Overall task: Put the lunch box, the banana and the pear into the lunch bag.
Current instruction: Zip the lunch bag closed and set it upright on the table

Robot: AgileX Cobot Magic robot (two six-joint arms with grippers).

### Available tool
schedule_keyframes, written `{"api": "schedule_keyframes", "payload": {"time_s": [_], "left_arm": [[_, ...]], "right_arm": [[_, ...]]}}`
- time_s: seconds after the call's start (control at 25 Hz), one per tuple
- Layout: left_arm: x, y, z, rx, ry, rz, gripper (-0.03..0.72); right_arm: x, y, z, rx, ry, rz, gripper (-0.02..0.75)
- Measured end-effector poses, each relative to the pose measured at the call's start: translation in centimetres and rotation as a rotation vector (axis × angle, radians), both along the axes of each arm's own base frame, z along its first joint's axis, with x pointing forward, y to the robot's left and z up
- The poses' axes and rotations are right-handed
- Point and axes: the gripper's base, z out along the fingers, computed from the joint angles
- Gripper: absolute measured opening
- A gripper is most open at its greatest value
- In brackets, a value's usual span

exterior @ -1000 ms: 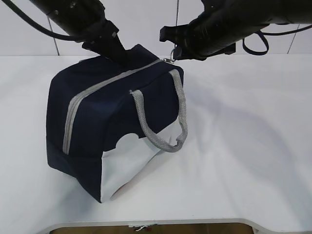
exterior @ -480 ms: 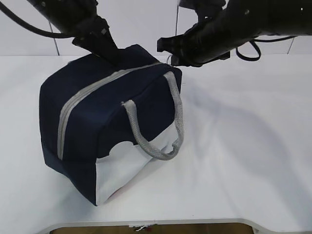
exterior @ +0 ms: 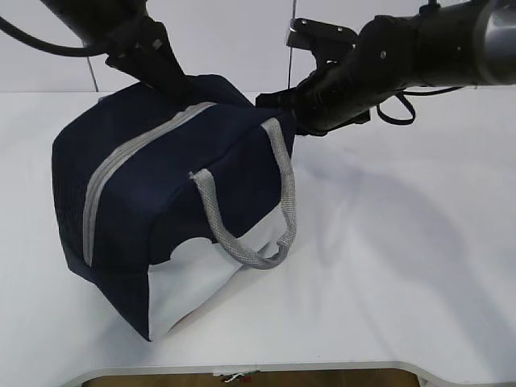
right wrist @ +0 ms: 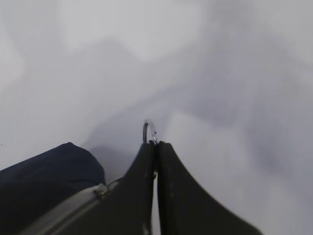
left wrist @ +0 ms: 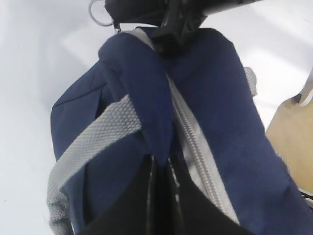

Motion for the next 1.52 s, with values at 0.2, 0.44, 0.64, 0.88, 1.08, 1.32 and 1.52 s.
{"api": "schedule_keyframes", "payload": {"time_s": [0.2,0.44,0.64,0.88,1.08,1.32,1.52], "left_arm": [[-0.1,0.0,0.1,0.000,-0.003,-0.001,-0.003],[0.0,0.0,0.0,0.003,-0.002,-0.001,-0.001],[0.7,-0.4,-1.4,0.009,0.035,0.000,0.025],[1.9,-0.8,-2.9,-0.001,0.032,0.027,0.151],[2.1,-0.8,-2.9,0.011,0.030,0.030,0.370],[2.3,-0.3,-0.8,0.055,0.015,0.071,0.404],[2.5,-0.1,0.8,0.054,-0.014,0.136,0.405]], "right_arm": [[0.1,0.0,0.1,-0.001,0.003,0.001,0.013],[0.4,0.1,0.9,-0.037,0.008,0.021,0.034],[0.9,0.1,2.4,-0.079,0.001,0.042,0.275],[0.9,0.2,5.8,-0.143,0.044,0.101,0.427],[0.3,0.0,9.5,-0.226,0.098,0.187,0.435],[-0.9,-0.5,13.1,-0.265,0.159,0.226,0.433],[-1.2,-0.5,14.6,-0.262,0.127,0.238,0.425]]}}
